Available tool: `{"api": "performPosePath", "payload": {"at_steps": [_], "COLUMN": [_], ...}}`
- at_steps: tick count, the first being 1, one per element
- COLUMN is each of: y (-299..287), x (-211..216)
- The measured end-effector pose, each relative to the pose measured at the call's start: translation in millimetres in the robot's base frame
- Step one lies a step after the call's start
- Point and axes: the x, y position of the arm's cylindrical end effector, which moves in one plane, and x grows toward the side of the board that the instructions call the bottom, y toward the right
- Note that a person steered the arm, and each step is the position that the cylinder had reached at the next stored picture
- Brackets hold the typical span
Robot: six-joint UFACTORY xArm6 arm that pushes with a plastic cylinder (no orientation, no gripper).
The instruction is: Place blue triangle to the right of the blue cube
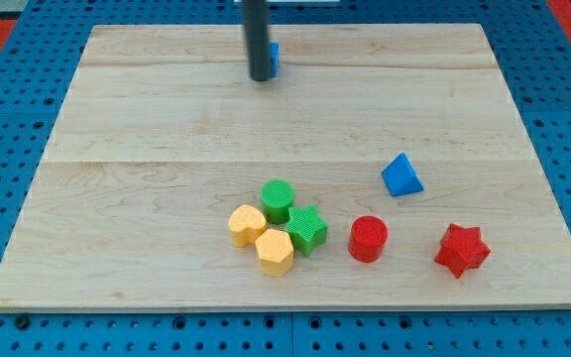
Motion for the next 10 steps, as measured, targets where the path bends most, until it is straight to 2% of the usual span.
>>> {"api": "performPosePath", "payload": {"at_steps": [1, 2, 3, 4, 5, 6, 7, 8, 10], "y": [98.8, 161.4, 170.0, 132.3, 100.8, 84.8, 147.9, 173.0, 179.9], "x": [41.6, 117.0, 191.3, 198.3, 158.2, 141.4, 137.8, 137.8, 144.8]}}
